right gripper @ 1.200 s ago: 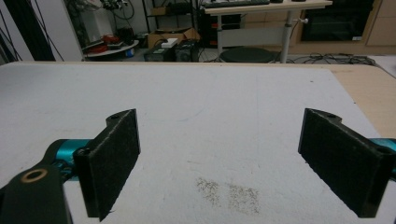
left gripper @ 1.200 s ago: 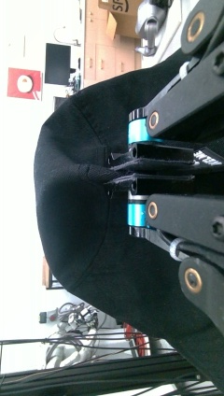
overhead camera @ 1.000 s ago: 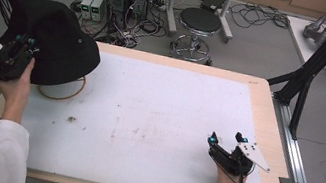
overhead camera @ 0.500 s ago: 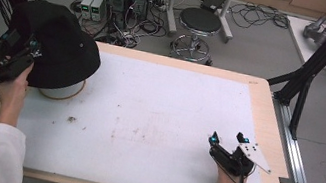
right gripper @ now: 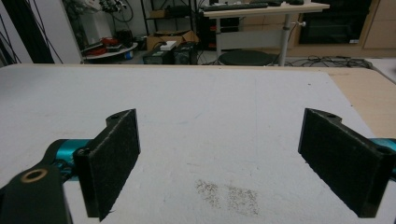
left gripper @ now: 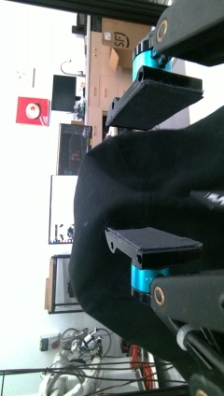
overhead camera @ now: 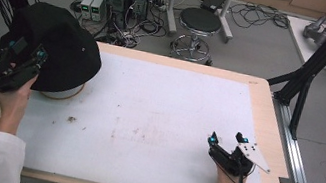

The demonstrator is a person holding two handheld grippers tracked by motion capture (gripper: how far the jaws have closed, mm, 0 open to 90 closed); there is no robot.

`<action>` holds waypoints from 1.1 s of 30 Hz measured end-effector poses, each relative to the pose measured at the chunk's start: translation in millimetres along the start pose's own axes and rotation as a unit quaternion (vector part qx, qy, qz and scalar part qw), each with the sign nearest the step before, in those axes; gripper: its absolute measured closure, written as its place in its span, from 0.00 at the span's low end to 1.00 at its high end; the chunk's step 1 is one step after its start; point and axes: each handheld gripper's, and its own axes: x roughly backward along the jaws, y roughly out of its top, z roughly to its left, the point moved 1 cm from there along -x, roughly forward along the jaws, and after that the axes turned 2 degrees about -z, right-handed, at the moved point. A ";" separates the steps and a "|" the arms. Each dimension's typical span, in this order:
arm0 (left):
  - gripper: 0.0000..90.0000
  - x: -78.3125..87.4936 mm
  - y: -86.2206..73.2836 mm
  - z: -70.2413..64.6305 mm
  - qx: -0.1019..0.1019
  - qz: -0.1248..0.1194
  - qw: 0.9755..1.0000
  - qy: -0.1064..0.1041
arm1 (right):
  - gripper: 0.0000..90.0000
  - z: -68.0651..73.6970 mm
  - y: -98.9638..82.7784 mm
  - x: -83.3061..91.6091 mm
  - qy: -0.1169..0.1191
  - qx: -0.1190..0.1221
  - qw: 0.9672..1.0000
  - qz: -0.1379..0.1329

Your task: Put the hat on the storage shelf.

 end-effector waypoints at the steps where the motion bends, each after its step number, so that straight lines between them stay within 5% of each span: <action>1: 0.44 0.0 0.0 0.0 0.000 0.000 1.000 0.000 | 0.13 0.0 0.0 0.0 0.000 0.000 1.000 0.000; 10: 0.43 13.0 -7.2 -9.8 -0.001 0.005 1.000 -0.016 | 0.13 0.2 -0.1 -0.3 0.001 0.004 1.000 -0.001; 33: 0.37 51.1 -47.3 -11.7 0.001 0.035 0.999 0.006 | 0.13 0.8 0.3 3.2 -0.005 0.002 1.000 -0.007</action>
